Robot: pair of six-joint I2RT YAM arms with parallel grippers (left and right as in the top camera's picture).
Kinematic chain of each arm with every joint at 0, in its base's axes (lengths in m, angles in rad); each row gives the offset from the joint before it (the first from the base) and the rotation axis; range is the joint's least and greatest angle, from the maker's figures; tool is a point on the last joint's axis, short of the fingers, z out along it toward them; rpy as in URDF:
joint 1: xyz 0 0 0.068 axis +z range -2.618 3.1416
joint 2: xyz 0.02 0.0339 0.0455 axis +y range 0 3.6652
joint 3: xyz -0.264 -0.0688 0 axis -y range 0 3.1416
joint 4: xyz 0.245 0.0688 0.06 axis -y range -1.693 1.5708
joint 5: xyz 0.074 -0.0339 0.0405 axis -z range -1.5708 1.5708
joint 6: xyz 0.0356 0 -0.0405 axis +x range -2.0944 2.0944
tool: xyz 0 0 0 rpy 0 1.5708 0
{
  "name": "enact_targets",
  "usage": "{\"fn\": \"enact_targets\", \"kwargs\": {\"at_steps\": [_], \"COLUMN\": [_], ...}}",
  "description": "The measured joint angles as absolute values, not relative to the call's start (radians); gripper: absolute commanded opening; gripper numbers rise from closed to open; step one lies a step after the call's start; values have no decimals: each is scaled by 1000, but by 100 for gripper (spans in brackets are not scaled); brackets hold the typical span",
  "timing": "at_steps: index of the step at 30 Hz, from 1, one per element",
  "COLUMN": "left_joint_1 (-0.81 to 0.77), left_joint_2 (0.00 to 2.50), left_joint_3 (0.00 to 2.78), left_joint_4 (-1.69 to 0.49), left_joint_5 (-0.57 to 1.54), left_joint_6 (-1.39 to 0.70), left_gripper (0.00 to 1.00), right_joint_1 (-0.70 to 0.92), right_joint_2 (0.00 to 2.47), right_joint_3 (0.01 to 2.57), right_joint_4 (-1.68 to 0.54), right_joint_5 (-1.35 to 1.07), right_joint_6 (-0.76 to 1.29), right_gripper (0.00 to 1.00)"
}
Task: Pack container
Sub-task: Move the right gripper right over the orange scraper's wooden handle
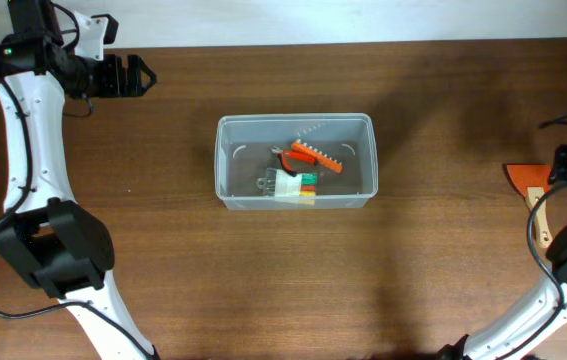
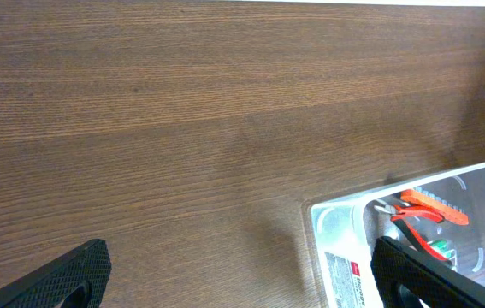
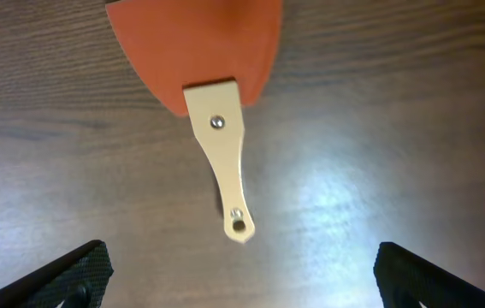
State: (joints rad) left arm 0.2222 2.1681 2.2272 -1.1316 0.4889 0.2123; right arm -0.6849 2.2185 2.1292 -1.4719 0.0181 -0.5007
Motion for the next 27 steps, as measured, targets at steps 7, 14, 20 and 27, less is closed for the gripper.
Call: {"fn": "enact_targets", "kwargs": {"at_steps": [7,14,20,27], "left_joint_1": [222,222,222,222], "left_joint_2": [2168,2168,2168,2168], "left_joint_3": [2227,2227,2227,2227], "left_joint_4": [-1132,-1132,-1132,-1132], "left_joint_5": [489,489,489,489], "left_joint_6": [212,212,212,212], "left_gripper": [99,99,99,99], "right_joint_1": [-645,-632,-636,-640], "right_joint_2": [2304,2339,2339,2339], "right_joint_3": [2129,2128,2128,2113], "right_joint_4": [-1446,-1438,-1437,-1499], "right_joint_5": [22,34,34,34], "right_joint_6": [-524,-563,-583,-564], "right_gripper": [99,99,99,99]}}
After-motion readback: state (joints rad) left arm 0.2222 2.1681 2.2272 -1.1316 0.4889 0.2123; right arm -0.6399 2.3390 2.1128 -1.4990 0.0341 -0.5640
